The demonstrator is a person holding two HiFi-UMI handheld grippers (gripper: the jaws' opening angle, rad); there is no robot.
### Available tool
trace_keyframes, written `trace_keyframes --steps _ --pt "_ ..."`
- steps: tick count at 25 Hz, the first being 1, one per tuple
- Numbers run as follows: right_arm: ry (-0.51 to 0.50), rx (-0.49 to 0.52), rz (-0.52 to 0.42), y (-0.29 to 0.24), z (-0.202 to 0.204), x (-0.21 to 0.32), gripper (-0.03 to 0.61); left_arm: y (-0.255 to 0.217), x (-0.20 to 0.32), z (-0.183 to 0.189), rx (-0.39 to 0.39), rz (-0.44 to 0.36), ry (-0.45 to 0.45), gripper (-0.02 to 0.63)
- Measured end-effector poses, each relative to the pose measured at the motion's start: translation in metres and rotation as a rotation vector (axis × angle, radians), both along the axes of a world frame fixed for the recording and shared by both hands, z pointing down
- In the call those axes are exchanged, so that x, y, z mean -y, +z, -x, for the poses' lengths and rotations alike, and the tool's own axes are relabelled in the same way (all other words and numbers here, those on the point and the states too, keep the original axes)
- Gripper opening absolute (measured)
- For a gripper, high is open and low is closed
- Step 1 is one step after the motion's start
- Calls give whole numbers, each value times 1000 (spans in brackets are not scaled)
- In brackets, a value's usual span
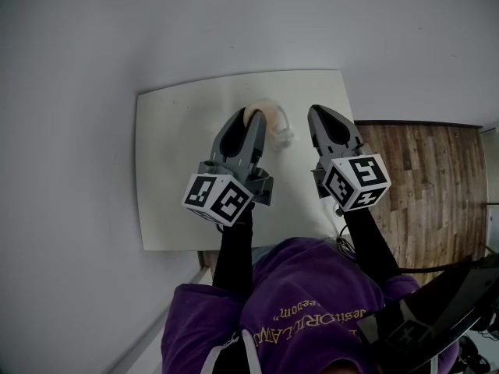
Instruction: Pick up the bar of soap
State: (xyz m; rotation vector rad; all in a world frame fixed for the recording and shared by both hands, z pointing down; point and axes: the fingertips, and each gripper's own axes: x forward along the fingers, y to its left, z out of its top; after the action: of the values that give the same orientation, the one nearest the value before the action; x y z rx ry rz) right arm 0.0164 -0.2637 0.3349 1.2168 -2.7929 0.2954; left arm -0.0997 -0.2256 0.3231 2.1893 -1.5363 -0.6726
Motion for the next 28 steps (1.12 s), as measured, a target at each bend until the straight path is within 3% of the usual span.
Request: trace_keyframes --steps 5,13,28 --pt "-4 5 -47 -18 1 2 9 -15 -6 4 -36 -32 -18 124" --pt "1 17 -91 -36 2 4 9 -43 -15 6 -31 -99 -16 124" --pt "0 -19 -150 -47 5 6 9 -59 -19 6 -49 -151 -6 124"
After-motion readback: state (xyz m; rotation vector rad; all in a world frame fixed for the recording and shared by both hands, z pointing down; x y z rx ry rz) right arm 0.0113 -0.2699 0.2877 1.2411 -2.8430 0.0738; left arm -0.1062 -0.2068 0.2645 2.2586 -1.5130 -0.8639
